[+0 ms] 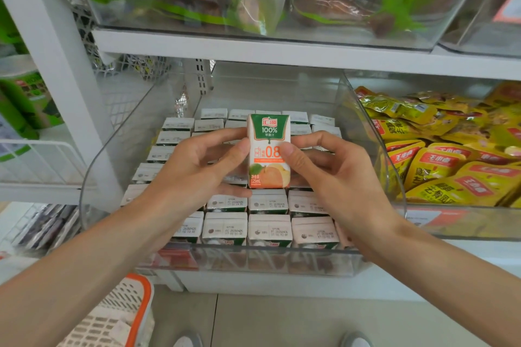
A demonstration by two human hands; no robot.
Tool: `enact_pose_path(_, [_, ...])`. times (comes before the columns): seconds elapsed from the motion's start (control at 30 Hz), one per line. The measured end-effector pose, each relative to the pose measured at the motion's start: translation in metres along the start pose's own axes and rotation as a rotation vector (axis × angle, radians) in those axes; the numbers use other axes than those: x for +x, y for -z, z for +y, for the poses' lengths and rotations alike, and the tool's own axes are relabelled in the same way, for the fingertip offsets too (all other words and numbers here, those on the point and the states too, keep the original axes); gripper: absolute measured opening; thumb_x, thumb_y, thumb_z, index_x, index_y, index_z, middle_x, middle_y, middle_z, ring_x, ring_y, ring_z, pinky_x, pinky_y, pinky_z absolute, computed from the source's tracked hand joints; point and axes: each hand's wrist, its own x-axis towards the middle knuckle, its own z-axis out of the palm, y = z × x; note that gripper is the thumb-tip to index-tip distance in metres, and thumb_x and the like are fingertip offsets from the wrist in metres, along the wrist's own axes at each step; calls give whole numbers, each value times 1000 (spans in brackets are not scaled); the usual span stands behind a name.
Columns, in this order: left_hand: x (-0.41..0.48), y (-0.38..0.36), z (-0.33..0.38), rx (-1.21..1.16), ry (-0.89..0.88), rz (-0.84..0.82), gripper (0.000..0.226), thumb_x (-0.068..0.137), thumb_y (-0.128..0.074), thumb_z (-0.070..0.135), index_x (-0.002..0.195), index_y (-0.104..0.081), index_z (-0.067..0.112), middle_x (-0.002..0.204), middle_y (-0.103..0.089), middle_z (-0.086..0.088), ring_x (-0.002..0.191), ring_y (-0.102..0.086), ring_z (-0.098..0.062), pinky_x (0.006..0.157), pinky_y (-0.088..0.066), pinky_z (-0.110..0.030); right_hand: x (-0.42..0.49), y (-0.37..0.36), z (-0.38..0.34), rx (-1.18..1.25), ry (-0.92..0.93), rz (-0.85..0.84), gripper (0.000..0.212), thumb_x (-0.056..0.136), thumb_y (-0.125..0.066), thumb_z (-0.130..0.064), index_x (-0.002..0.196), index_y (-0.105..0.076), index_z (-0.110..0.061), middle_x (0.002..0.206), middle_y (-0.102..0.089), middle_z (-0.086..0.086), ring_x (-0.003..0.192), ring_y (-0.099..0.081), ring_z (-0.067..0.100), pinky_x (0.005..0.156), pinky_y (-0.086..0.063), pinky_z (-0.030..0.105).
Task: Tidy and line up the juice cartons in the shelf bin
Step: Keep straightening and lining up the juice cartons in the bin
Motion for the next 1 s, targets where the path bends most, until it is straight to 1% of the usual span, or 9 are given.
enact_pose_path(0.17, [1, 0, 0, -2, -13, 5, 33, 92, -67, 37, 125, -72, 34, 108, -81, 2, 99, -78, -19, 71, -64, -27, 0, 1, 2, -12, 2, 15, 24, 91, -77, -30, 109, -70, -15, 94, -83, 5, 89, -81, 25, 85, -65, 42])
enact_pose_path(0.37, [1, 0, 0, -19, -33, 0, 30, 92, -65, 34, 121, -72, 37, 109, -81, 4, 99, -78, -17, 70, -64, -26, 1, 3, 2, 0, 33, 39, 17, 94, -76, -23, 102, -73, -8, 102, -82, -1, 88, -81, 17, 74, -63, 23])
enact_pose_path(0.47, [2, 0, -1, -26, -52, 5, 34, 87, -68, 32, 120, -71, 39, 111, -80, 4, 101, -78, -17, 72, -63, -25, 2, 4, 1, 75, -17, -15, 16, 99, -71, -19, 105, -71, -5, 108, -82, 5, 95, -81, 25, 84, -64, 31])
enact_pose_path(0.53, [3, 2, -2, -41, -44, -13, 39, 88, -68, 33, 127, -70, 34, 118, -78, 4, 107, -76, -16, 79, -62, -24, 3, 4, -1, 133, -33, -70, 21, 100, -69, -21, 111, -70, -3, 111, -81, 8, 103, -79, 27, 92, -63, 33])
enact_pose_path(0.6, [3, 2, -1, -63, -15, -67, 43, 93, -65, 35, 135, -68, 28, 125, -76, 5, 115, -73, -14, 88, -60, -21, 3, 4, -3, 114, -48, -116, 34, 93, -76, -34, 115, -73, -9, 112, -81, 6, 107, -78, 23, 97, -60, 34])
enact_pose_path(0.7, [0, -1, 0, -31, 4, -142, 40, 92, -65, 45, 130, -71, 36, 128, -74, 10, 120, -70, -8, 91, -56, -16, 1, 2, -1, 0, -33, -115, 46, 79, -87, -40, 117, -75, -17, 113, -80, 4, 108, -77, 21, 101, -58, 41])
enact_pose_path(0.8, [-2, -3, 0, 13, 5, -160, 34, 93, -64, 45, 125, -73, 42, 126, -74, 16, 119, -68, 0, 87, -55, -12, 0, 1, -1, -15, -25, -99, 39, 85, -85, -31, 121, -76, -17, 116, -78, 3, 106, -78, 18, 104, -58, 43])
enact_pose_path(0.9, [-1, -3, 1, 37, 5, -140, 40, 93, -66, 42, 133, -68, 37, 126, -74, 17, 118, -68, 1, 87, -54, -11, -1, 1, -4, -34, -24, -143, 31, 91, -81, -25, 122, -78, -21, 117, -79, -1, 107, -77, 14, 104, -57, 39])
enact_pose_path(1.0, [0, -4, 2, 20, 19, -112, 46, 90, -68, 38, 136, -65, 30, 124, -76, 13, 116, -71, -3, 88, -56, -13, -1, 1, -4, -48, -23, -145, 32, 92, -81, -26, 124, -77, -23, 119, -79, -2, 110, -76, 12, 106, -56, 39])
